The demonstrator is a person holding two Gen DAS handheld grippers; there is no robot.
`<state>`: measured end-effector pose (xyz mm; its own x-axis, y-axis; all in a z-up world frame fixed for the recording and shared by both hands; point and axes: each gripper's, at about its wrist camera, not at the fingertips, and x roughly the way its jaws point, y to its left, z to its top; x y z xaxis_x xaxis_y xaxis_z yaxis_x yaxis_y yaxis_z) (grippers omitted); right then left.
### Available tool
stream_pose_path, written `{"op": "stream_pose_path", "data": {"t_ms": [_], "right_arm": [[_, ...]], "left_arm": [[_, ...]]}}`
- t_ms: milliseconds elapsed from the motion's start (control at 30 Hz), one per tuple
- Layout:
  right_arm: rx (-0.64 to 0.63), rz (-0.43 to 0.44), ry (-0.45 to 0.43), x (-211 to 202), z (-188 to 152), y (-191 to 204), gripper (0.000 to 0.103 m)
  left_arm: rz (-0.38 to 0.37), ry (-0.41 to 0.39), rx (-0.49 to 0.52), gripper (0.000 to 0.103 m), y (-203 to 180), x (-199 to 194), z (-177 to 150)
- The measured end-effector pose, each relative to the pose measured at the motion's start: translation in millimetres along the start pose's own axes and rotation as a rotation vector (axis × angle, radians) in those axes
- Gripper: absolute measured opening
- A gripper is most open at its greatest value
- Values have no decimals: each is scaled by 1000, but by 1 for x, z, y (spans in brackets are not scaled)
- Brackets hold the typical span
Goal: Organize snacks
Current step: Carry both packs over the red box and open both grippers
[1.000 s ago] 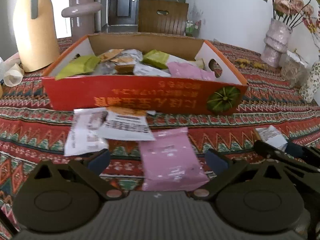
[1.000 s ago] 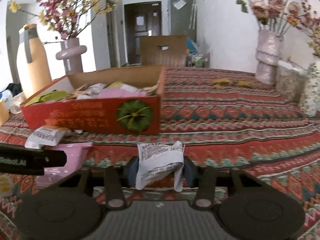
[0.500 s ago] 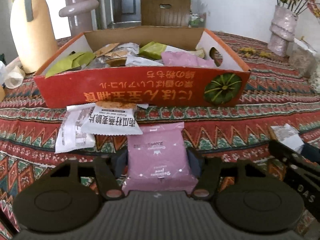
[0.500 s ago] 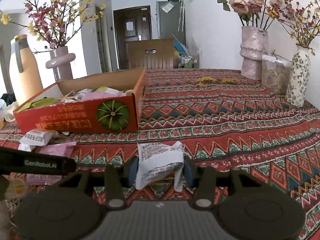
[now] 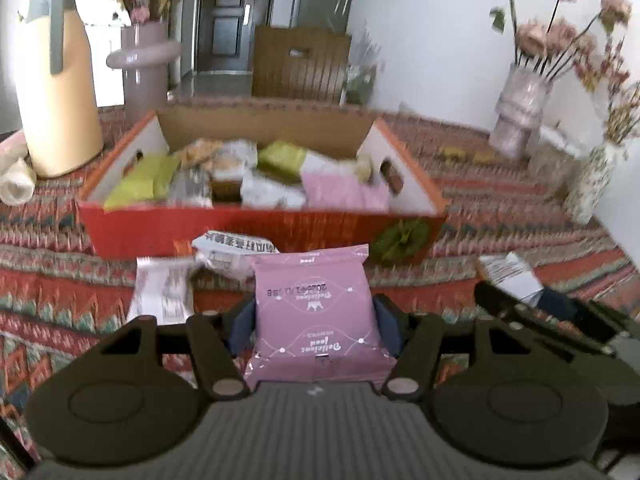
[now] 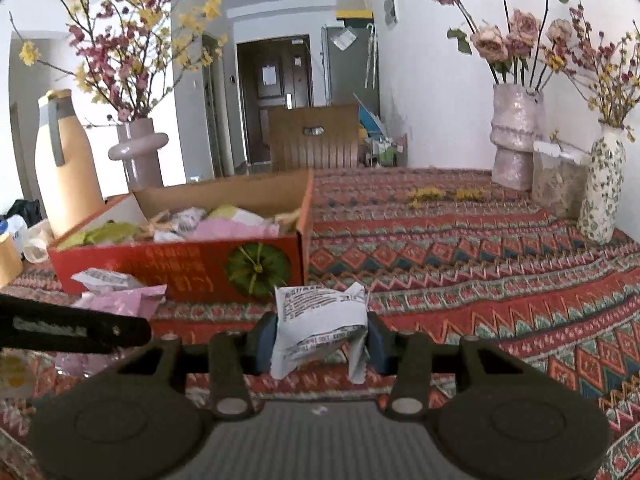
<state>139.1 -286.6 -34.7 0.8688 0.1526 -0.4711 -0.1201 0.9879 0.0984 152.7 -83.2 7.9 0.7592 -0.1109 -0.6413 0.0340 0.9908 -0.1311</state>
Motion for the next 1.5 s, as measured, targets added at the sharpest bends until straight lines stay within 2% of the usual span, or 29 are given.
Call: {"op": "stream_pose_path", "data": {"t_ms": [200,400,700,833,967,1000,1100,1167,1233,1300,1333,1367,1400,1500], "right_arm": [[3,11,-53,0,19,10,46],[4,30,-98,12,44,24,46],[-19,54,-120,56,81,55,46],[-23,70,-123,81,94,72,46],[-15,91,-133,105,93,80,46],[-10,102,-142,109,89,80,46],[-5,98,-139,119,82,78,47],[-1,98,-133,123,83,79,52],[-6,83,-123,127,81,80,69],[-7,67,-115,129,79,80,72],[-4,70,-116,129,79,80,80],[3,72,-119,128,78,79,87],[8,68,-124,126,77,78,99],[28,70,-155,121,78,74,101]], "left_arm": [[-37,-88,-24,63,12,-20,30],[-19,-159,-50,63,28,-19,61],[56,-229,-78,63,62,22,95],[107,-256,-58,63,76,42,99],[168,-334,-31,63,89,59,90],[191,-333,-19,63,91,64,90],[162,-295,-40,64,97,70,92],[174,-295,-37,69,97,71,91],[165,-308,-51,90,98,68,89],[165,-323,-57,99,99,65,87],[165,-329,-66,103,99,62,87],[167,-333,-78,103,99,59,87],[164,-333,-90,103,100,55,89],[142,-332,-120,103,101,40,93]]}}
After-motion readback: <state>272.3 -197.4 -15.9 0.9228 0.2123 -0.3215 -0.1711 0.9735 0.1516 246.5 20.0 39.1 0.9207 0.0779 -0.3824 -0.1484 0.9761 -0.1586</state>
